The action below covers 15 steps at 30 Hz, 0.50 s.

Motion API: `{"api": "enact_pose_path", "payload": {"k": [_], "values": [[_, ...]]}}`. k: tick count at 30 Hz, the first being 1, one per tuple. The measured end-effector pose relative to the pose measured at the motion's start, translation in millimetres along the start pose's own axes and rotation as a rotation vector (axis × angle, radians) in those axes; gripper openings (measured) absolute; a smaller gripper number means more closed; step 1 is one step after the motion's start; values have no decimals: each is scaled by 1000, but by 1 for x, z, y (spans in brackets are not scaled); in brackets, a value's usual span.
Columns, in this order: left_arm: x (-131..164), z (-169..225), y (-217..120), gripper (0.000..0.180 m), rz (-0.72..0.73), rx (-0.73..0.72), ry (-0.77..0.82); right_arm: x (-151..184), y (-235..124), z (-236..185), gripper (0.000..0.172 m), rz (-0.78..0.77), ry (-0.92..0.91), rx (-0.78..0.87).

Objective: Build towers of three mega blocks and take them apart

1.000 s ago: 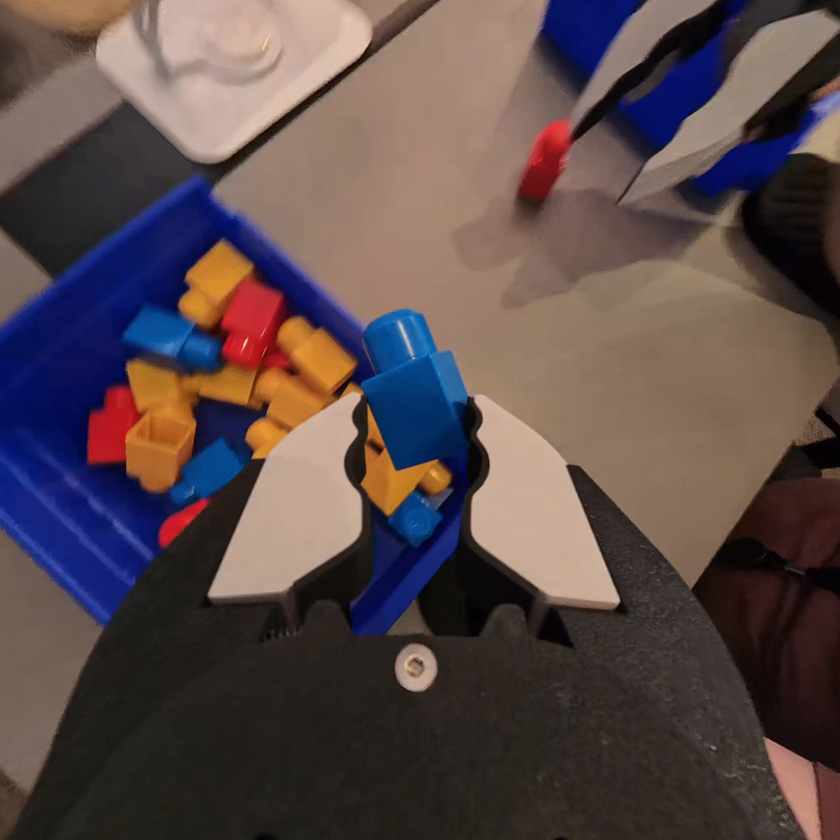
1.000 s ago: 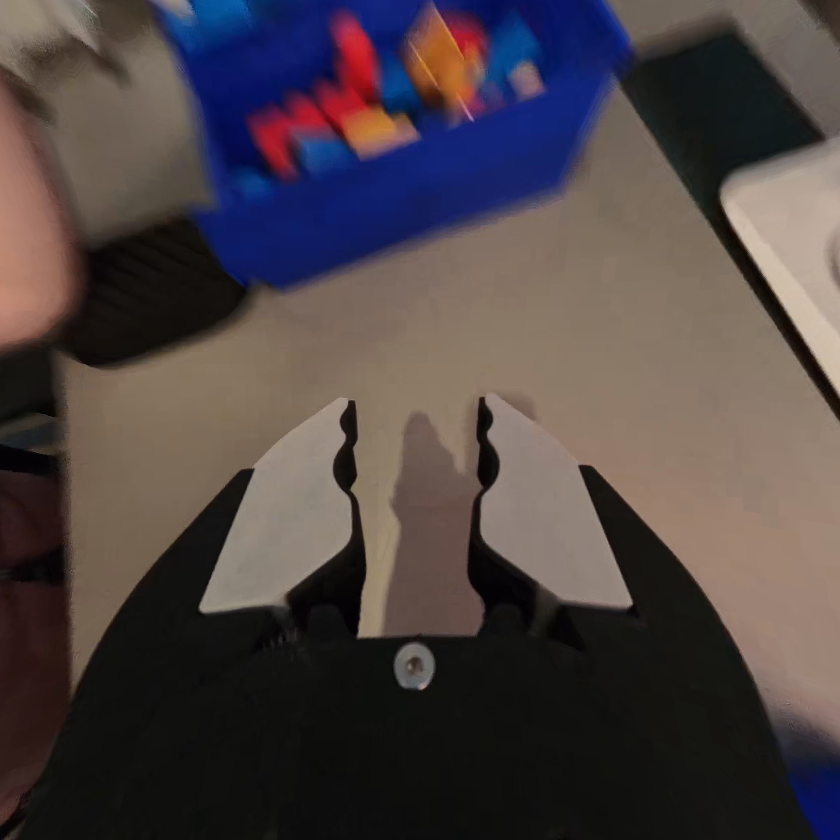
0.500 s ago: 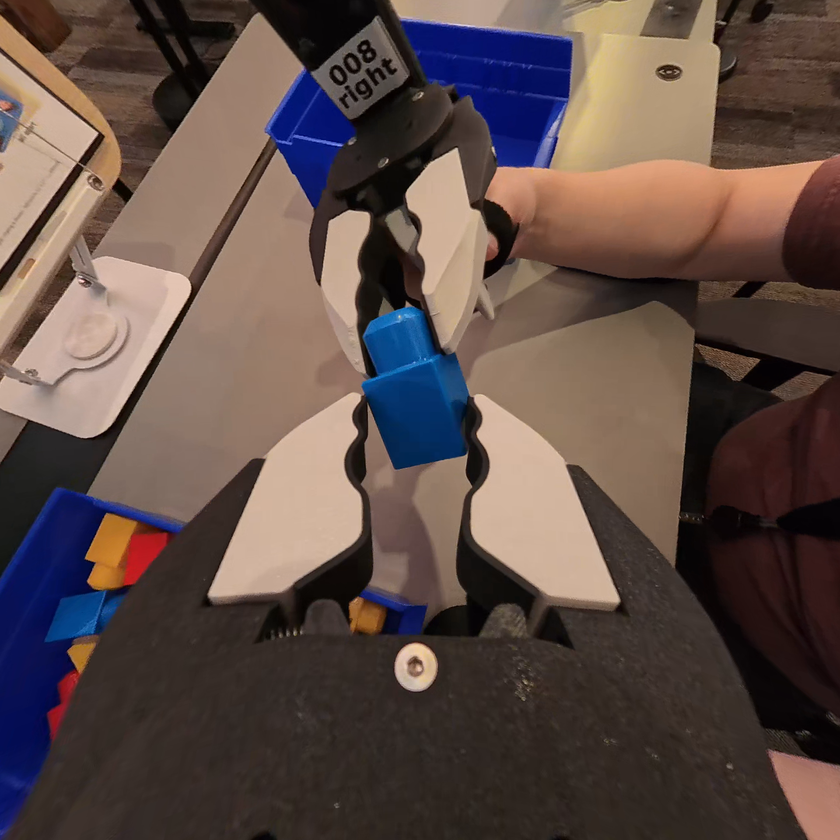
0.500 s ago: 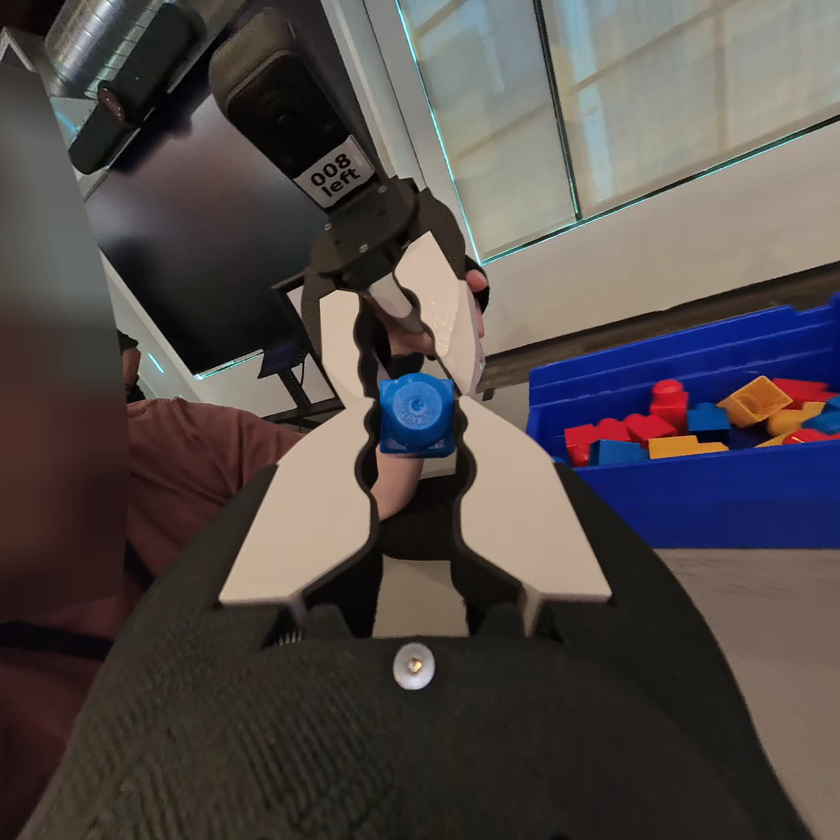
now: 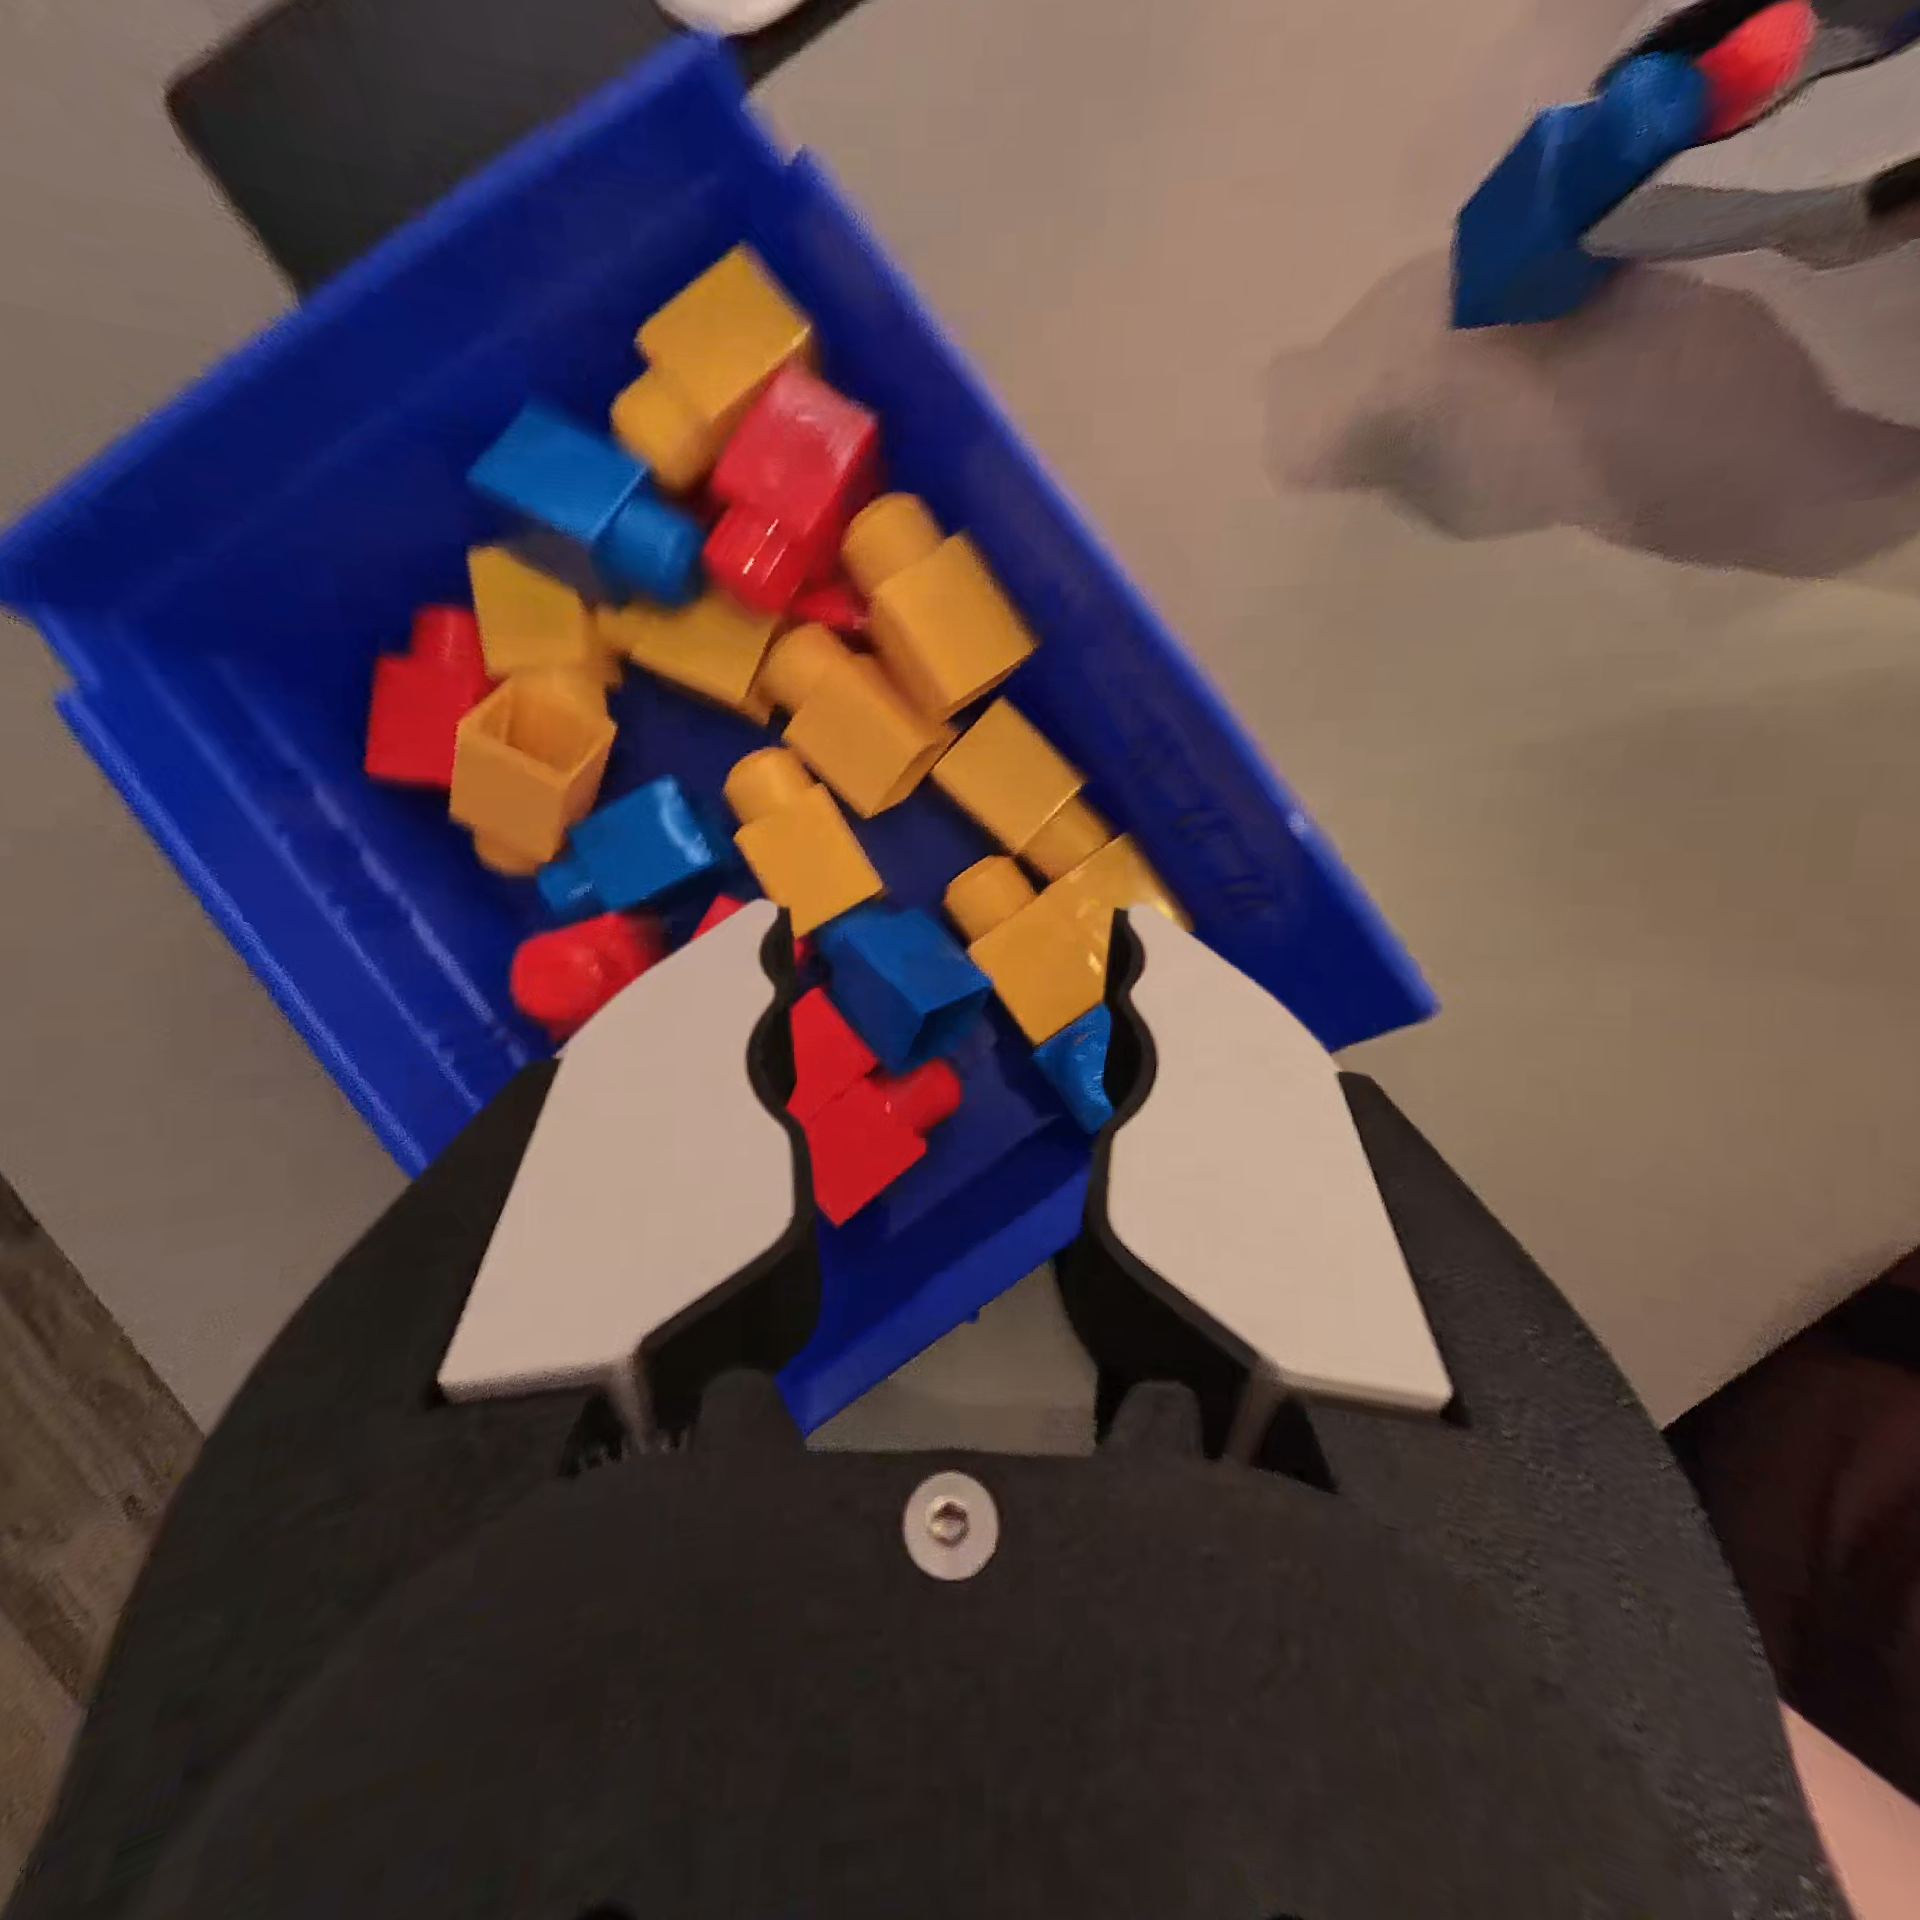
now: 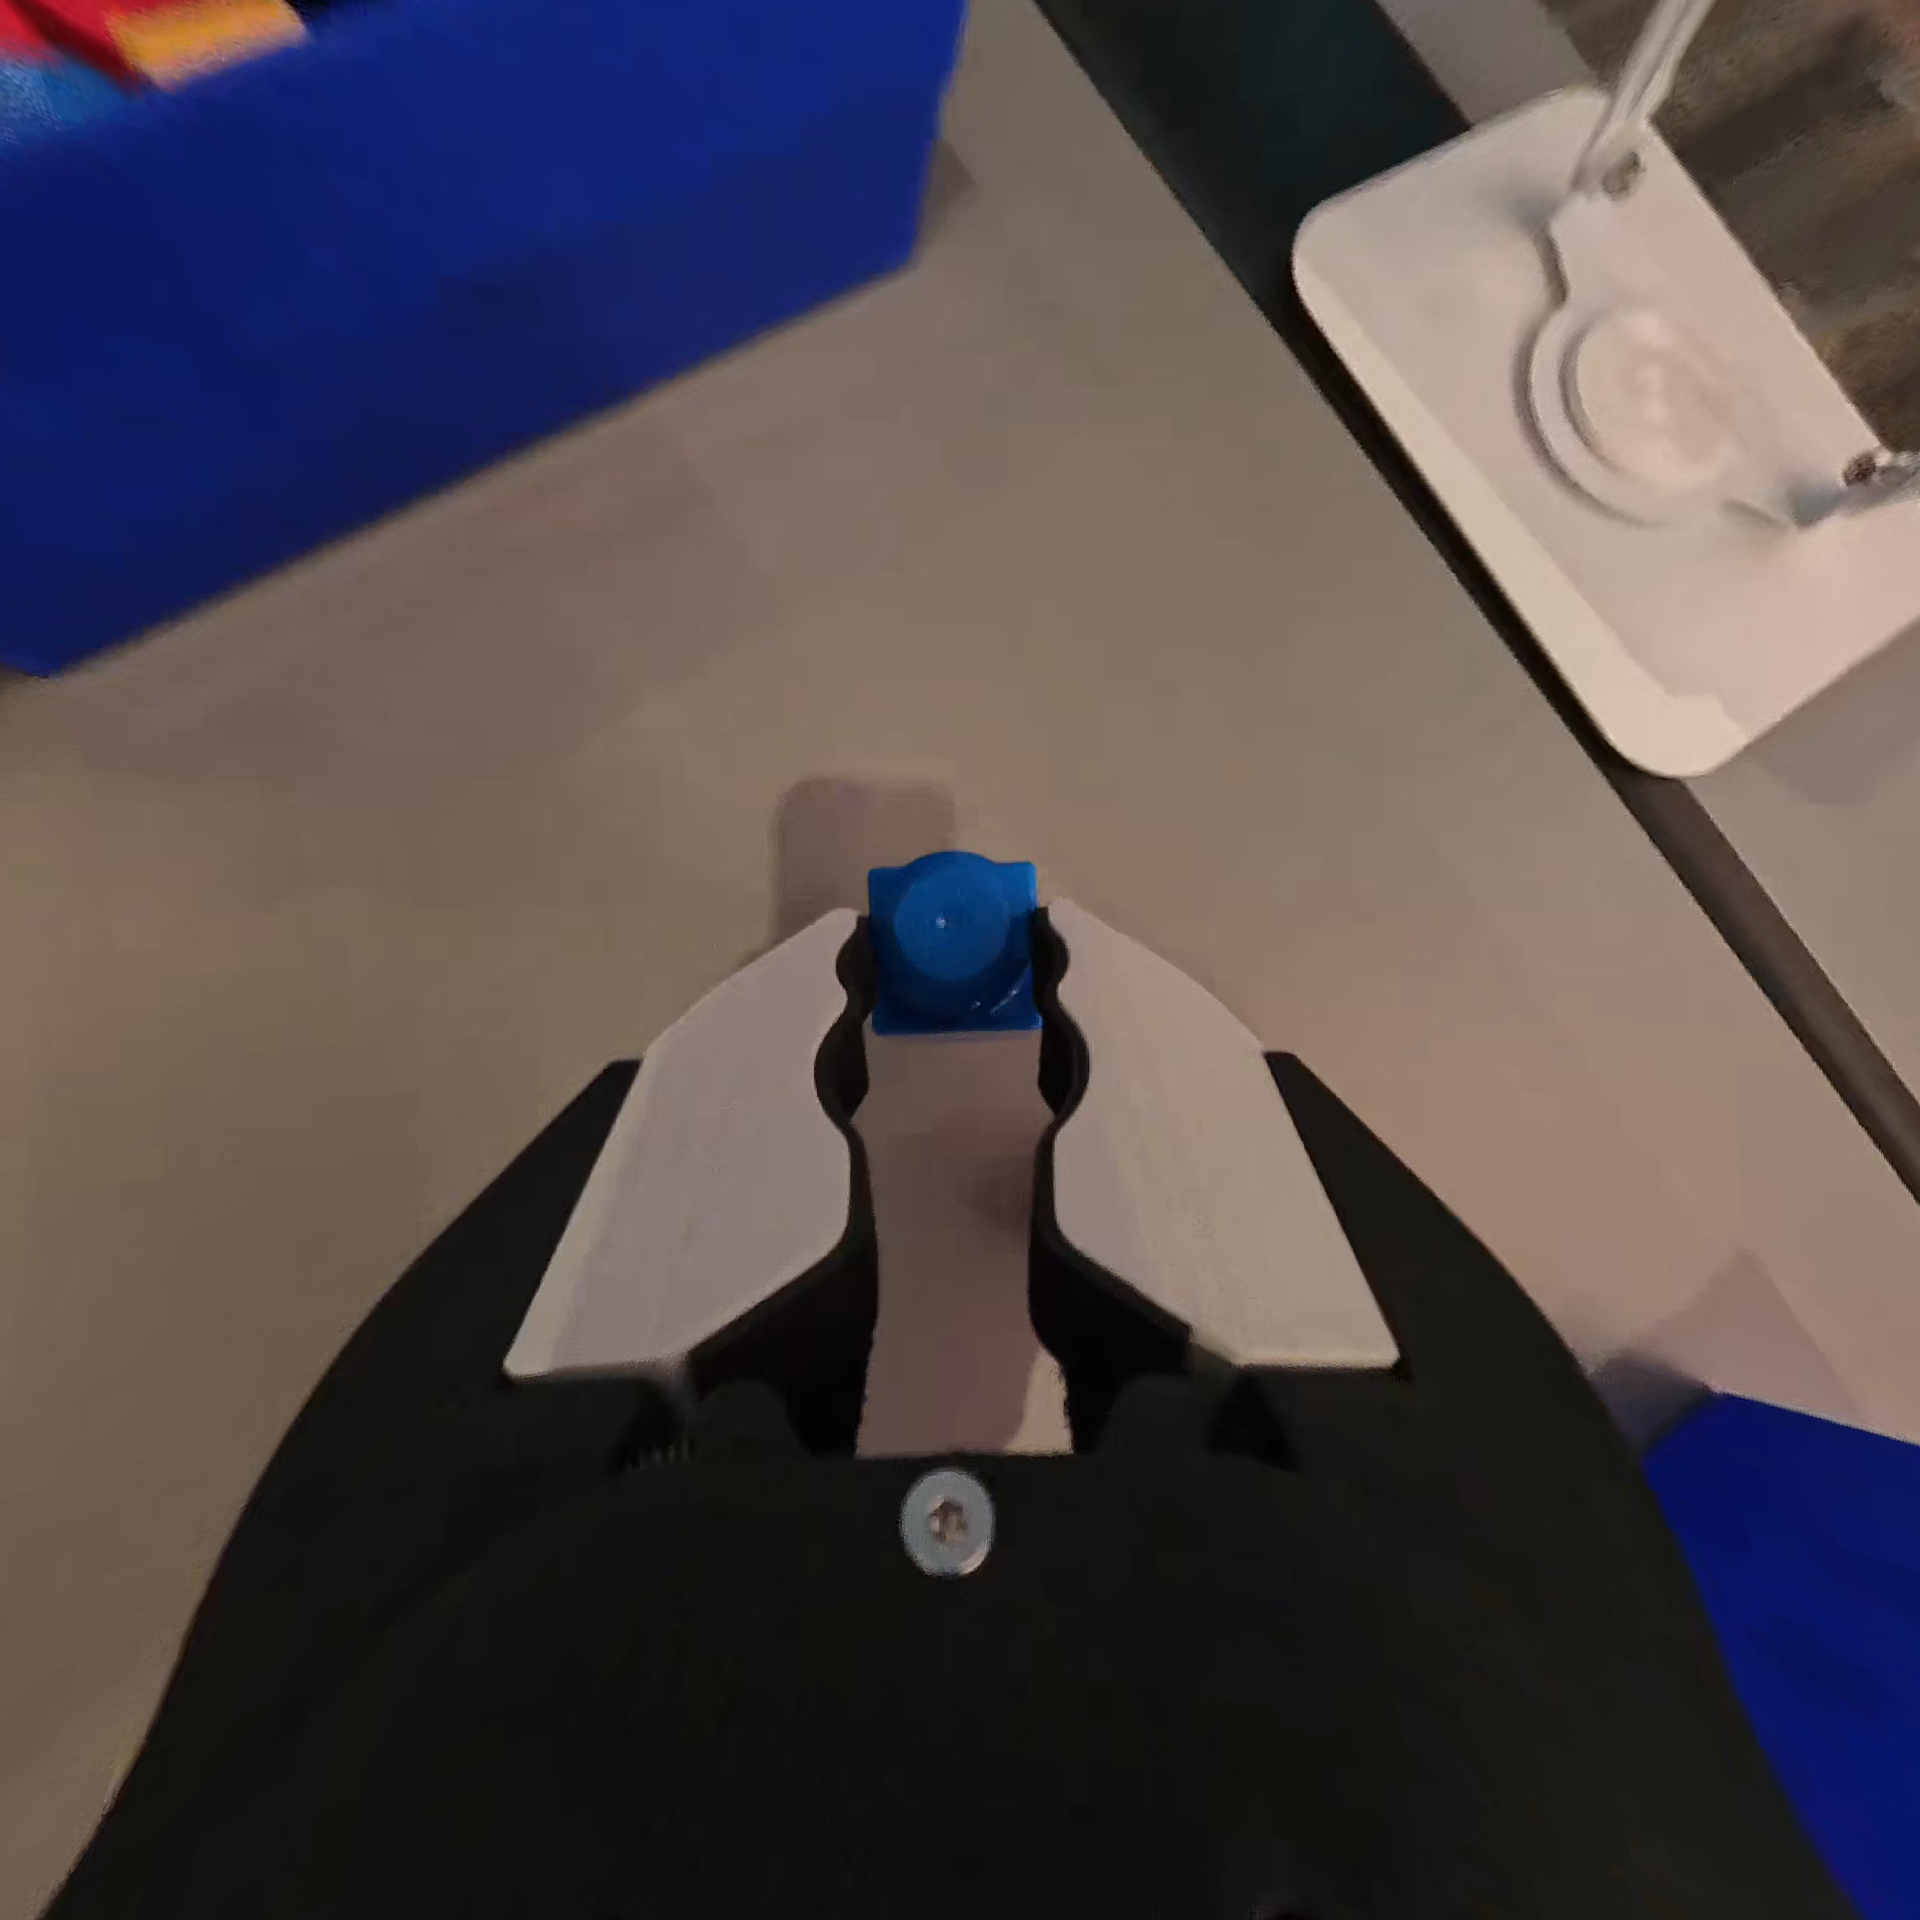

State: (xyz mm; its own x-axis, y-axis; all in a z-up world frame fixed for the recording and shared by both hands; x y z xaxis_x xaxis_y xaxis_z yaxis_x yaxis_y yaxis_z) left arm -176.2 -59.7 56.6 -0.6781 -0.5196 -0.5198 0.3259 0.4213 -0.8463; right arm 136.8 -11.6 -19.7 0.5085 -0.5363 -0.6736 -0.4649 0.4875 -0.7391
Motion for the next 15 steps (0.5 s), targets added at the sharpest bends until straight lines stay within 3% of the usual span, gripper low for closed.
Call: {"api": "enact_pose_path", "payload": {"k": [5, 9, 11, 15], "values": [[17, -22, 29, 66, -115, 44, -112, 13, 28, 6, 30, -81, 13, 93], [24, -17, 51, 62, -254, 165, -177, 14, 28, 10, 32, -85, 40, 52], [25, -11, 58, 61, -319, 211, -182, 12, 26, 10, 45, -79, 27, 59], [19, -4, 65, 59, -368, 207, -168, 4, 15, 3, 47, -19, -12, 53]]}}
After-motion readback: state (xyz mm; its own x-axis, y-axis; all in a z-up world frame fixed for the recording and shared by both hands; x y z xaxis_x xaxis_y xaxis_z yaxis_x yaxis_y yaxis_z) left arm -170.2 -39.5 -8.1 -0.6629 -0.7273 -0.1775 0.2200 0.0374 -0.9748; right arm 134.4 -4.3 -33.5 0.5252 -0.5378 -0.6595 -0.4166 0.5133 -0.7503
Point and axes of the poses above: each gripper's, where its closed fingertips meet, y out along the fingers, x out of its underside, z = x × y across the jaws, the point moved 9 cm from there along -y, back along the fingers, and after that the axes turned 12 degrees about y, right-handed, at the moved point
